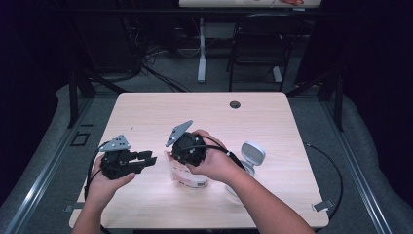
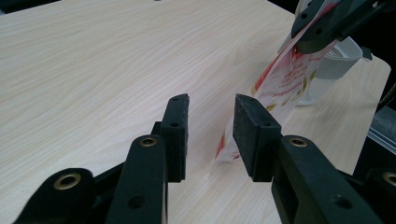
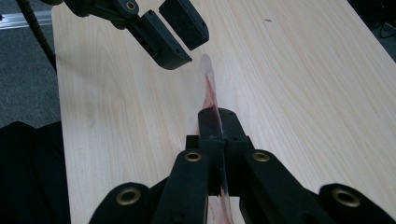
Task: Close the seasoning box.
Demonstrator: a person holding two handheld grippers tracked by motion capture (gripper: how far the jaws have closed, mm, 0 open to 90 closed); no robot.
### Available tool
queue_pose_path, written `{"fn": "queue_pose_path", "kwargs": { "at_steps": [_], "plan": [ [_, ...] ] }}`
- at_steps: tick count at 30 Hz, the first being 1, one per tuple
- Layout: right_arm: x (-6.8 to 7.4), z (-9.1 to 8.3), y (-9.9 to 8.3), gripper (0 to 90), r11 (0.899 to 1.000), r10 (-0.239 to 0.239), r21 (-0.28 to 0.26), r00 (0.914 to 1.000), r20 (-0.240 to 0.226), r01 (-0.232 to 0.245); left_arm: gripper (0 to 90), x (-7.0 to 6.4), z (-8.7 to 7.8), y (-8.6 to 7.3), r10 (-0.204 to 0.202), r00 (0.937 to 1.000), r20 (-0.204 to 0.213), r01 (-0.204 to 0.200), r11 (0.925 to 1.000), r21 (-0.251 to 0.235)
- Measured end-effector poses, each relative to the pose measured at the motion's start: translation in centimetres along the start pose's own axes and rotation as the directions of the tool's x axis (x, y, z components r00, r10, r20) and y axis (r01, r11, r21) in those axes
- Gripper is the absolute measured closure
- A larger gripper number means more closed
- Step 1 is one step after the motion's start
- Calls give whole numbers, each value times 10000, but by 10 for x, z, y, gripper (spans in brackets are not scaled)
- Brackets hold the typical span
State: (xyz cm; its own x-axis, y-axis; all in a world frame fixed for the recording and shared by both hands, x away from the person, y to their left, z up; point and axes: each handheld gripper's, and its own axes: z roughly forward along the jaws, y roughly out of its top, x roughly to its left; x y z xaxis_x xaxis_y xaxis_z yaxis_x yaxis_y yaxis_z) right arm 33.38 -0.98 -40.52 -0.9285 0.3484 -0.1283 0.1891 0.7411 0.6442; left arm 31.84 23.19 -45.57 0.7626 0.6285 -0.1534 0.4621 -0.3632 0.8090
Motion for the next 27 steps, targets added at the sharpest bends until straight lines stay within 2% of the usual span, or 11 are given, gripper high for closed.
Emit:
{"fn": "queue_pose_path", "kwargs": {
  "at_steps": [14,21,27],
  "plan": [
    [-6,-14,-12,900,9988,248,-426,9996,-139,-253,627,-3,5,0,120,9998,130,-120,9999,19],
    [-8,-23,-14,900,9983,216,-537,9997,-96,-221,598,-4,9,0,166,9995,274,-166,9999,8],
    [-8,-30,-16,900,9969,216,-757,9997,-64,-220,565,-6,12,-1,360,9989,315,-360,9994,-14]
  ]
}}
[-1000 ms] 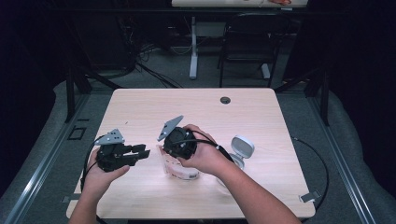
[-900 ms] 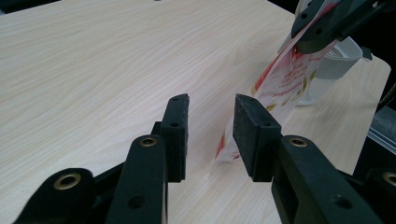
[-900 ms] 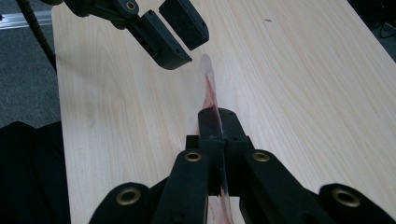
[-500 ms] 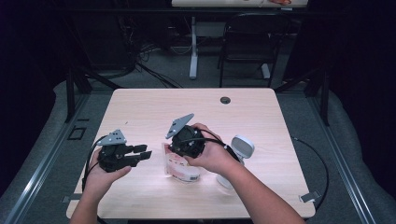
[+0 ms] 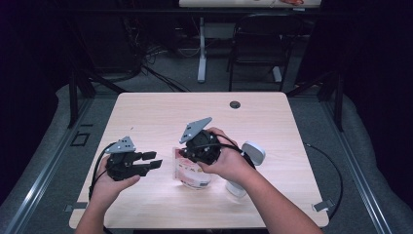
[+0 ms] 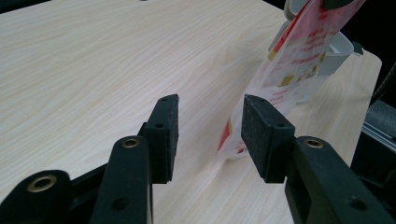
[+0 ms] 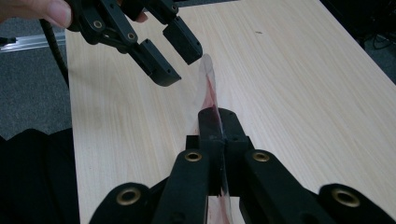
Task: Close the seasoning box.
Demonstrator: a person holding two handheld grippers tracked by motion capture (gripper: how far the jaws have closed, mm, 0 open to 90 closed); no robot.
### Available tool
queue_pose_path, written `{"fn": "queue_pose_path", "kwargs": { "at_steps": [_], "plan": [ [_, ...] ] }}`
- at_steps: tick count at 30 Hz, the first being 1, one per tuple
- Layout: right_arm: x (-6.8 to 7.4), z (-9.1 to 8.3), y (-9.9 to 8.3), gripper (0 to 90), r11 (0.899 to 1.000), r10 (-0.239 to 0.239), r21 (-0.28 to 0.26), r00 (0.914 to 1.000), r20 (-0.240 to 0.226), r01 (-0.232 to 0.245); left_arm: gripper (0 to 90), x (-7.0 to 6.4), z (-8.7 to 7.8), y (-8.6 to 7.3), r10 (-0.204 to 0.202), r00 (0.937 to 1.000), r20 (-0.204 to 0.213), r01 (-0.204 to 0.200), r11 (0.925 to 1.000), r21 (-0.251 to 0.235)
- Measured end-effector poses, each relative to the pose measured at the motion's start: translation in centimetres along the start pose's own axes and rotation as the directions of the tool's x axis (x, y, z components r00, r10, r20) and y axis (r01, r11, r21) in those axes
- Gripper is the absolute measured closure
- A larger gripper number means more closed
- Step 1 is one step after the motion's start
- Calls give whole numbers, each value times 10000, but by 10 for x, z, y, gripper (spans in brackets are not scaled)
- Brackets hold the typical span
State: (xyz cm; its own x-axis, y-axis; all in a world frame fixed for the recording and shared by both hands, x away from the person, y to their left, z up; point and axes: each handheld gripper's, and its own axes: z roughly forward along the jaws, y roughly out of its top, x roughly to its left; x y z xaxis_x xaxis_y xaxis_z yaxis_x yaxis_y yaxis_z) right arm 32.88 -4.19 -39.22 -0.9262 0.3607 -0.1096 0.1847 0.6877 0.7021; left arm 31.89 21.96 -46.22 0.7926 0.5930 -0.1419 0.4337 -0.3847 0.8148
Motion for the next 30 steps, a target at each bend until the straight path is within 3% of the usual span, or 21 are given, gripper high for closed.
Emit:
{"fn": "queue_pose_path", "kwargs": {
  "at_steps": [8,17,24,30],
  "plan": [
    [3,-8,-1,900,9994,-58,-331,10000,-25,57,529,-4,6,0,153,9994,310,-154,9999,21],
    [3,-14,-2,900,9991,-47,-420,10000,26,48,505,-7,14,-1,185,9967,793,-178,9998,-85],
    [1,-20,-3,900,9988,-35,-490,9999,103,40,488,-11,21,-2,448,9951,883,-455,9989,66],
    [0,-26,-4,900,9984,-68,-558,9999,115,74,482,-13,28,-4,439,9920,1185,-441,9990,-10]
  ]
}}
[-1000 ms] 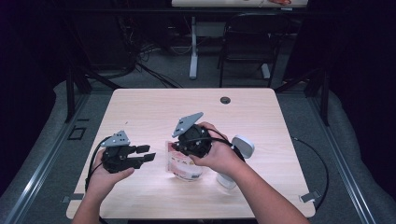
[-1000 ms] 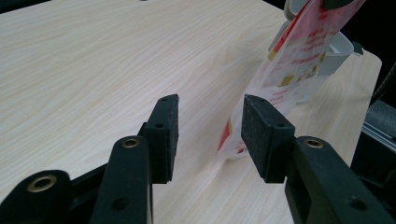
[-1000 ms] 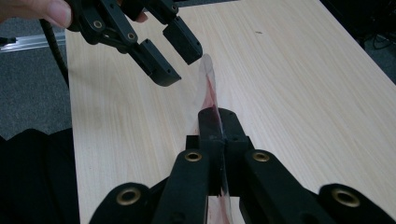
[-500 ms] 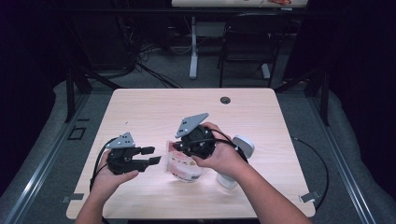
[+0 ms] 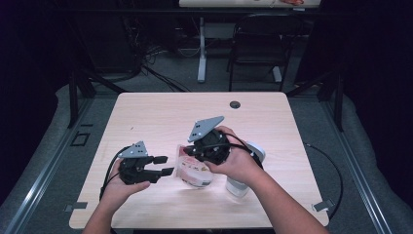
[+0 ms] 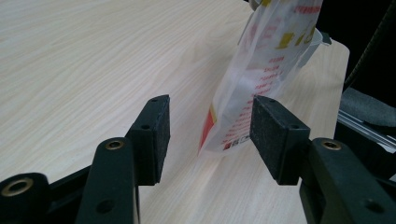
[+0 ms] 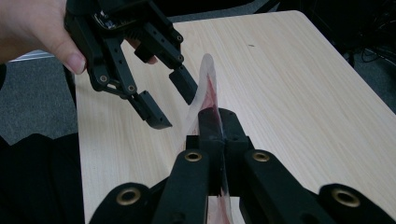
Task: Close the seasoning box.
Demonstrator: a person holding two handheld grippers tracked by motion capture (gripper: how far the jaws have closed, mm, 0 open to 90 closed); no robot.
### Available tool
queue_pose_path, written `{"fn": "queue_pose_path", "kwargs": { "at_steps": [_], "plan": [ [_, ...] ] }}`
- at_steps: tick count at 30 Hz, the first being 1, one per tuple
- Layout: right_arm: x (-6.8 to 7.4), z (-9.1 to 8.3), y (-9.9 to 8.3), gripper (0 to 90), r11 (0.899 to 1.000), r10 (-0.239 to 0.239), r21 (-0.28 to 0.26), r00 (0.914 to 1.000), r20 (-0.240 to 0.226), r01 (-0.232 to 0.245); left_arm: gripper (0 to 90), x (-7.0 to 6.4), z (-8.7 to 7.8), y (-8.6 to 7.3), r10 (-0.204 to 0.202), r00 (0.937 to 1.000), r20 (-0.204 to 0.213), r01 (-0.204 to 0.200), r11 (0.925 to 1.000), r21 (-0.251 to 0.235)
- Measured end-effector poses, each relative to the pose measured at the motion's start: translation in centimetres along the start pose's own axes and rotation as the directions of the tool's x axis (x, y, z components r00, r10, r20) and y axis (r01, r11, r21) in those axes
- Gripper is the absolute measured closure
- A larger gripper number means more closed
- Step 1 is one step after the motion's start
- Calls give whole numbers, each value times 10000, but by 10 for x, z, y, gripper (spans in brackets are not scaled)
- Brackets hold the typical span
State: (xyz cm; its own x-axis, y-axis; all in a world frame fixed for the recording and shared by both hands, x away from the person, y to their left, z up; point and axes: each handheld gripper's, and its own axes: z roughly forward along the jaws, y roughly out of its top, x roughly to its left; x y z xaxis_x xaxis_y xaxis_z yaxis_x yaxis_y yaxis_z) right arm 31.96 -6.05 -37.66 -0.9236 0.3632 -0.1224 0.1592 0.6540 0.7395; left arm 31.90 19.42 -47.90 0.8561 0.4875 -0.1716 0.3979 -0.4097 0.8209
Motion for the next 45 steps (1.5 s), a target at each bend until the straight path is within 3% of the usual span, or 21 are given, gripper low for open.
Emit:
{"fn": "queue_pose_path", "kwargs": {
  "at_steps": [13,21,35,45],
  "plan": [
    [0,-10,3,900,9998,-170,-113,9998,-112,169,466,-6,15,-2,542,9973,490,-550,9984,137],
    [0,-14,3,900,9996,-173,-223,9997,-168,169,466,-8,23,-6,504,9961,726,-521,9984,213],
    [1,-19,6,900,9989,-311,-368,9991,-282,301,454,-13,39,-9,834,9910,1048,-884,9951,442],
    [2,-22,7,900,9984,-400,-418,9986,-350,385,447,-13,48,-13,768,9870,1410,-826,9960,355]
  ]
}}
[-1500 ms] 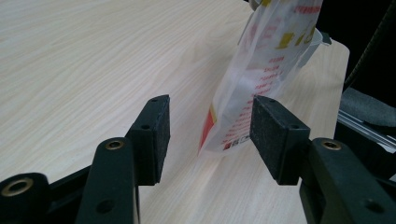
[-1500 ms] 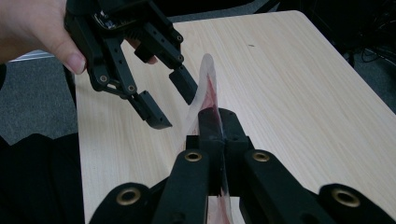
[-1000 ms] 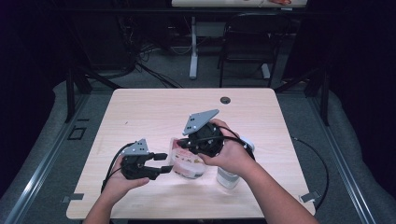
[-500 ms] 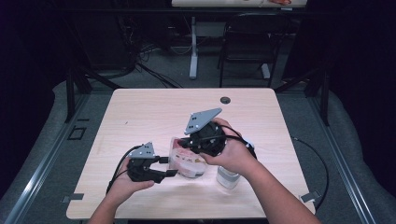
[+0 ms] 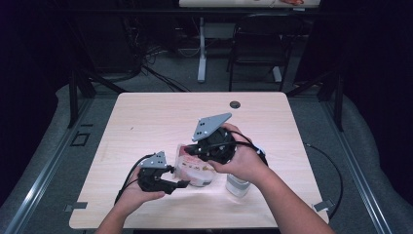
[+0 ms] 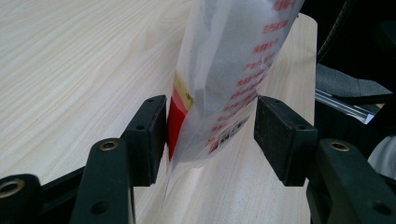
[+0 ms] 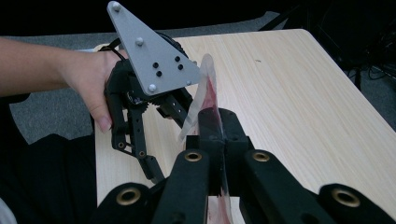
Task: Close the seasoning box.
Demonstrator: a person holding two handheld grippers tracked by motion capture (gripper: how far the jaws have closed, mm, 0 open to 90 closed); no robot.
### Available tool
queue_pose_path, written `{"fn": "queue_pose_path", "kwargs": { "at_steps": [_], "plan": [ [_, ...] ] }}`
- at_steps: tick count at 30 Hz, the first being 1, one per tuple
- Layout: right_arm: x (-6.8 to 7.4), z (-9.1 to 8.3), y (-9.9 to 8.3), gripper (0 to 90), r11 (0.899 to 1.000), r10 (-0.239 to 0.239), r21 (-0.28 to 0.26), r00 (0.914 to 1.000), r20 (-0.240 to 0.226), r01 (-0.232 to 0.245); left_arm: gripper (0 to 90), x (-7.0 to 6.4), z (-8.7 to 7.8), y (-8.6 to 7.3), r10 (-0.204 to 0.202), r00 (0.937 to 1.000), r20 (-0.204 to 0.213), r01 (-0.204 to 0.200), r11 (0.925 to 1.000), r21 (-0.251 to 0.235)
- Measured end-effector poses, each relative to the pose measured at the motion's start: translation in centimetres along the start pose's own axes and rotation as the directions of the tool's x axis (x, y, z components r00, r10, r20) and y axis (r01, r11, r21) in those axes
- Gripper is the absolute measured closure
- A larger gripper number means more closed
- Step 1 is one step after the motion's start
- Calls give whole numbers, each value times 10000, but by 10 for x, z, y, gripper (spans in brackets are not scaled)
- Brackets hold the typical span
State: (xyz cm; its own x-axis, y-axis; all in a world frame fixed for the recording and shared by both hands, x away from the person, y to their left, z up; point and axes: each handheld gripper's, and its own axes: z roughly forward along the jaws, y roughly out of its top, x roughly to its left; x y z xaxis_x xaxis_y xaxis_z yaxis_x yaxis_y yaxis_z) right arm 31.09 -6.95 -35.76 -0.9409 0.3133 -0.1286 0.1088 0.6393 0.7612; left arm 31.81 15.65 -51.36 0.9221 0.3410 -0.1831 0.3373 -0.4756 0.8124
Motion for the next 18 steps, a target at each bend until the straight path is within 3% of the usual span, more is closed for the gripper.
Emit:
{"fn": "queue_pose_path", "kwargs": {
  "at_steps": [18],
  "plan": [
    [3,1,1,900,9999,-113,12,9999,-94,113,430,2,11,-7,29,9993,366,-29,10000,9]
  ]
}}
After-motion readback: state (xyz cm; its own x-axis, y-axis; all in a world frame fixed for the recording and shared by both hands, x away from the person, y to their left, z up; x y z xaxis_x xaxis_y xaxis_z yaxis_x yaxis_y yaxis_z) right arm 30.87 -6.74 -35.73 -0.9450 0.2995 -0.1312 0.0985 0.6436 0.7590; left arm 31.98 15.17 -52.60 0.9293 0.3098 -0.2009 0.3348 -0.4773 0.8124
